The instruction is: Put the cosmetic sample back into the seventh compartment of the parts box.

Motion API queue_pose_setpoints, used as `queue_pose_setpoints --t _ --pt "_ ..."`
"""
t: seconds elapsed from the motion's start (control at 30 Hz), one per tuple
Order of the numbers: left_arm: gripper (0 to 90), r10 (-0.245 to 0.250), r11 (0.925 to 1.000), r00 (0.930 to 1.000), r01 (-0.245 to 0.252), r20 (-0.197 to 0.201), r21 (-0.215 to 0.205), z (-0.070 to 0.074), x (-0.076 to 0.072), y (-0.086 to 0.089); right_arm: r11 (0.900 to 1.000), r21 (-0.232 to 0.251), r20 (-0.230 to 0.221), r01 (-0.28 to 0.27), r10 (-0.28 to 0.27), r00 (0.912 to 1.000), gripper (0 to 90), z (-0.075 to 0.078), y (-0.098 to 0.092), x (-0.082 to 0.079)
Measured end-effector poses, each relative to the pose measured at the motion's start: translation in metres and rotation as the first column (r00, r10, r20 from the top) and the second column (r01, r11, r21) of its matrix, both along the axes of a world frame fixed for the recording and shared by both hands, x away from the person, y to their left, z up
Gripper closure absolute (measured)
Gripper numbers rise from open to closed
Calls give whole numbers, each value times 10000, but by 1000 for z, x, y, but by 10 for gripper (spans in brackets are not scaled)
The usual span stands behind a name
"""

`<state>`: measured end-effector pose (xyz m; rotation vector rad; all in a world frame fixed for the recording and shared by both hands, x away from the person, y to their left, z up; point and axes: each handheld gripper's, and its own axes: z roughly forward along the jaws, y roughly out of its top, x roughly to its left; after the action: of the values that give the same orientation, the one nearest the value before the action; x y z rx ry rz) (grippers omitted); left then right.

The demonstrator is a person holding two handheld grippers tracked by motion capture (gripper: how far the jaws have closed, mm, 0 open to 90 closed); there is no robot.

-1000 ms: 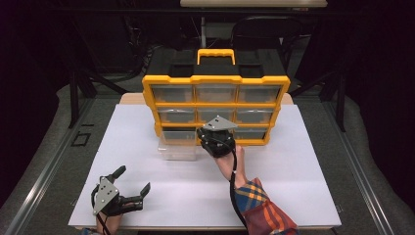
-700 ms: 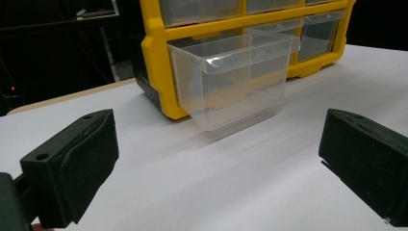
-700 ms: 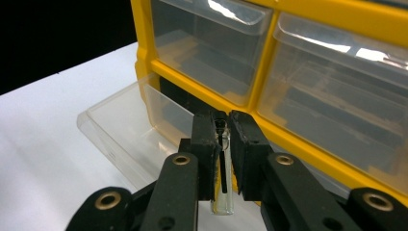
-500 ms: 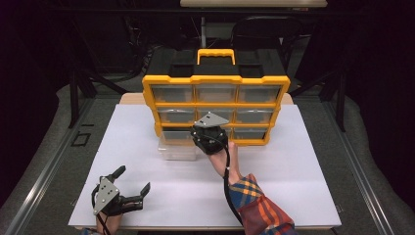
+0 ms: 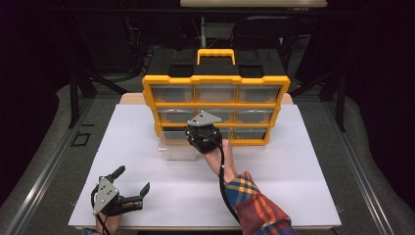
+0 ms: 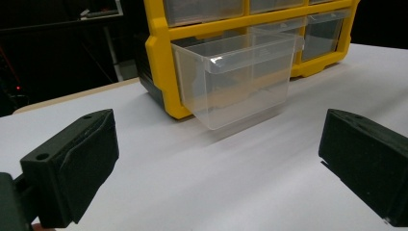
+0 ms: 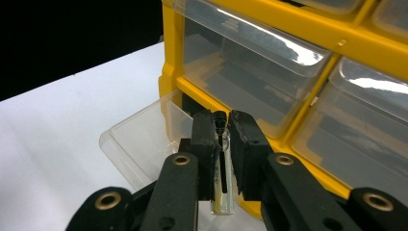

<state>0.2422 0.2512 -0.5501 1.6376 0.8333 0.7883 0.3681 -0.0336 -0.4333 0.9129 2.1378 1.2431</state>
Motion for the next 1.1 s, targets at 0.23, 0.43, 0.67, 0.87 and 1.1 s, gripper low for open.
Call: queue_pose_setpoints --t 0.23,0.43,0.67,0.87,1.1 --pt "2 -23 10000 10000 23 14 16 0 0 0 10000 -14 -13 -34 34 10000 804 0 1 0" --pt "2 -43 10000 10000 43 -4 37 0 0 0 9993 -286 -113 -236 233 9997 804 -1 11 4" --pt "2 2 10000 10000 -2 1 55 0 0 0 9986 -424 -209 -328 320 9993 804 -4 17 7" --pt "2 -24 10000 10000 24 3 56 0 0 0 9980 -500 -293 -393 379 9989 804 -6 21 9" --pt "2 16 10000 10000 -17 4 49 0 0 0 9968 -637 -466 -480 451 9979 804 -10 26 12"
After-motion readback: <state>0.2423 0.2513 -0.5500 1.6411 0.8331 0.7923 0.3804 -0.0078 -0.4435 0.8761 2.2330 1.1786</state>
